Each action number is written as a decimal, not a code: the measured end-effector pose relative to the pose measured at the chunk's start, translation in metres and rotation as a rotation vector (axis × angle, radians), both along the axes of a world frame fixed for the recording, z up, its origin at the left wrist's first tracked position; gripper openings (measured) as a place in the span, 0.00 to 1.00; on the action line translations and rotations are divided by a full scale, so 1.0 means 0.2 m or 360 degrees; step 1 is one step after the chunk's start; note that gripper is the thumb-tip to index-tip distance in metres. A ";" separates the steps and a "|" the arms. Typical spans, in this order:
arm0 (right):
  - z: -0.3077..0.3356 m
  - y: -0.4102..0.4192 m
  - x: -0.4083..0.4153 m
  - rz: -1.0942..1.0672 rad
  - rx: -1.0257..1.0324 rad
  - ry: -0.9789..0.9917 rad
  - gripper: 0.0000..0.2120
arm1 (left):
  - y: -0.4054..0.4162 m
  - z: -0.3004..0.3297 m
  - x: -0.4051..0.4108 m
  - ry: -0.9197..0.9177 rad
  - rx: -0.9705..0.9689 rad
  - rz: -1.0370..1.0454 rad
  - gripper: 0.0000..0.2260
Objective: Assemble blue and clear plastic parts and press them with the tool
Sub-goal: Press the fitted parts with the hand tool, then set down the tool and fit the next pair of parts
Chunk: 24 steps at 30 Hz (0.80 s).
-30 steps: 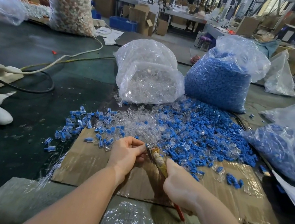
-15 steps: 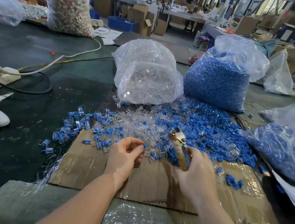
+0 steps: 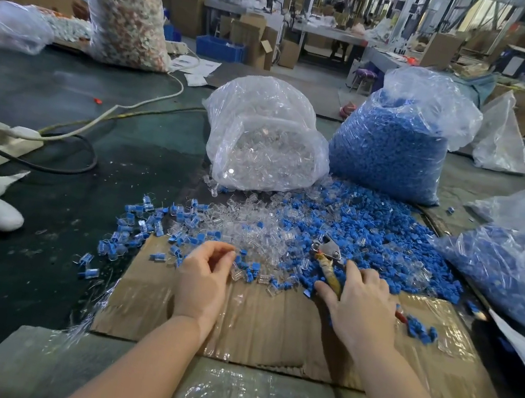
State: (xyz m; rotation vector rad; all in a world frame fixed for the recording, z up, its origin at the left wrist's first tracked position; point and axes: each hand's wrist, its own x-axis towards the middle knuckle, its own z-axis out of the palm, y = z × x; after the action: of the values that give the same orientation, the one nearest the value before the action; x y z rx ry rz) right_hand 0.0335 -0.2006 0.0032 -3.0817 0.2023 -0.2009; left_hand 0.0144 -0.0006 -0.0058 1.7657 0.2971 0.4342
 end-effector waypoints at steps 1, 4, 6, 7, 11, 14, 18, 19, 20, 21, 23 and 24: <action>0.00 0.01 -0.01 -0.0011 -0.0023 -0.0027 0.33 | 0.03 0.00 0.01 0.0008 0.0075 0.0051 0.05; 0.02 0.09 -0.06 0.0102 0.0038 -0.0312 0.24 | 0.09 -0.01 0.02 0.0027 0.0316 0.0196 0.06; 0.01 0.15 -0.09 0.0297 0.0178 -0.0466 0.15 | 0.12 -0.01 0.02 0.0054 0.0504 0.0267 0.06; 0.00 0.19 -0.11 0.0370 0.0236 -0.0508 0.10 | 0.14 -0.01 0.01 0.0068 0.0616 0.0300 0.07; -0.02 0.26 -0.13 0.0427 0.0347 -0.0472 0.03 | 0.19 -0.02 0.00 0.0164 0.0931 0.0406 0.08; -0.06 0.27 -0.12 0.0409 0.0341 -0.0368 0.06 | 0.20 -0.01 0.00 0.0193 0.0937 0.0440 0.08; -0.08 0.28 -0.10 0.0413 0.0324 -0.0296 0.09 | 0.19 -0.02 0.01 0.0234 0.0994 0.0439 0.12; -0.09 0.28 -0.10 0.0407 0.0325 -0.0287 0.09 | 0.17 -0.02 0.01 0.0266 0.1030 0.0426 0.14; -0.09 0.28 -0.10 0.0400 0.0325 -0.0285 0.09 | 0.16 -0.02 0.02 0.0296 0.1067 0.0415 0.17; -0.09 0.28 -0.10 0.0392 0.0326 -0.0286 0.09 | 0.15 -0.02 0.02 0.0312 0.1098 0.0410 0.19; -0.10 0.28 -0.10 0.0374 0.0332 -0.0294 0.09 | 0.11 -0.02 0.02 0.0267 0.1120 0.0395 0.20; -0.10 0.28 -0.10 0.0364 0.0336 -0.0298 0.09 | 0.09 -0.01 0.02 0.0211 0.1111 0.0354 0.18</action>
State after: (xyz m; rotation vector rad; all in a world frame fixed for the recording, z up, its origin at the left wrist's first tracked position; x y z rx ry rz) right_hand 0.0143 -0.1440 -0.0161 -2.8239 -0.1275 -0.4248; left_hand 0.0177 0.0168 -0.0086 2.4611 0.4783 0.6317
